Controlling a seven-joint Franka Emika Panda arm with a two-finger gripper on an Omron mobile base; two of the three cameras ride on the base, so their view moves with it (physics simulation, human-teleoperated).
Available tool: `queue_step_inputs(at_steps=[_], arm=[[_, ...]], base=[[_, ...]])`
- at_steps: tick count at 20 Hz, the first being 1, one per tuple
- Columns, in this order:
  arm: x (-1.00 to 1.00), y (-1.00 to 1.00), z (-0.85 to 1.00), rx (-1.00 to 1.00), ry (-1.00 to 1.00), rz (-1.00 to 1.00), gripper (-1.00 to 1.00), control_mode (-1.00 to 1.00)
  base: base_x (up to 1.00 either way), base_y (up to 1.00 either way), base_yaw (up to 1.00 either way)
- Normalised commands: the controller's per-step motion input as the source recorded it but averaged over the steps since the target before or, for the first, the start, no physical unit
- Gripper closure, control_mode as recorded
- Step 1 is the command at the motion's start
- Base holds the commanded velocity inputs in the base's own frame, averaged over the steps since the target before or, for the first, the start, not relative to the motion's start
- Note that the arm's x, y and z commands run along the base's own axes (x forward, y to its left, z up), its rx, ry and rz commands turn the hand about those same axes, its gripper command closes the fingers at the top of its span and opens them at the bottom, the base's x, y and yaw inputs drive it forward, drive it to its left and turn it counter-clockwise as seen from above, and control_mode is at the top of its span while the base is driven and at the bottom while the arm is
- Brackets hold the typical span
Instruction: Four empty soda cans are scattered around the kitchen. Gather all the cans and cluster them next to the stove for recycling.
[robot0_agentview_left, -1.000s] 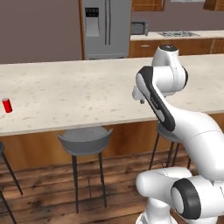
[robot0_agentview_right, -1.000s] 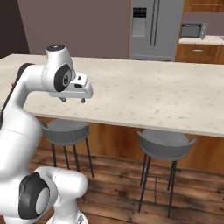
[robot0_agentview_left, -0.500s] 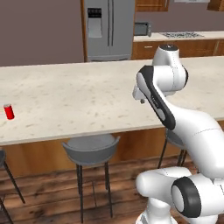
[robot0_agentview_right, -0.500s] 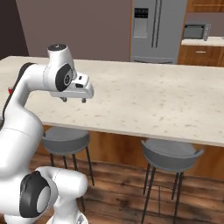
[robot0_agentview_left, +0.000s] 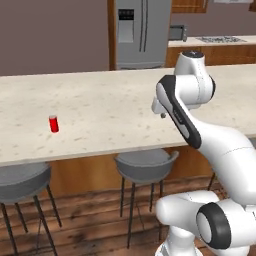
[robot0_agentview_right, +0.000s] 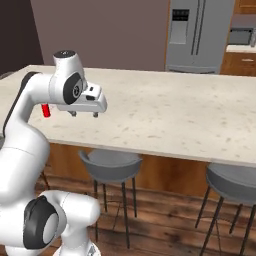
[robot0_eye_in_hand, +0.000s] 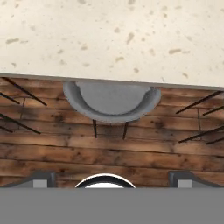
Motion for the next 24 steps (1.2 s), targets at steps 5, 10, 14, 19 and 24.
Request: queue_step_inputs(at_steps=[5, 10, 14, 19, 24], arm=[[0.00, 0.00, 0.00, 0.00, 0.00, 0.00, -1.00, 1.00], [0.00, 0.00, 0.00, 0.00, 0.00, 0.00, -1.00, 1.00], [0.00, 0.00, 0.00, 0.00, 0.00, 0.00, -1.00, 1.00], [0.00, 0.00, 0.00, 0.00, 0.00, 0.00, -1.00, 1.00], [0.00, 0.00, 0.00, 0.00, 0.00, 0.00, -1.00, 1.00]], base=[[-0.05, 0.87, 0.00], [0.00, 0.82, 0.00], [0.00, 0.70, 0.00], [0.12, 0.49, 0.01], [0.23, 0.43, 0.02]])
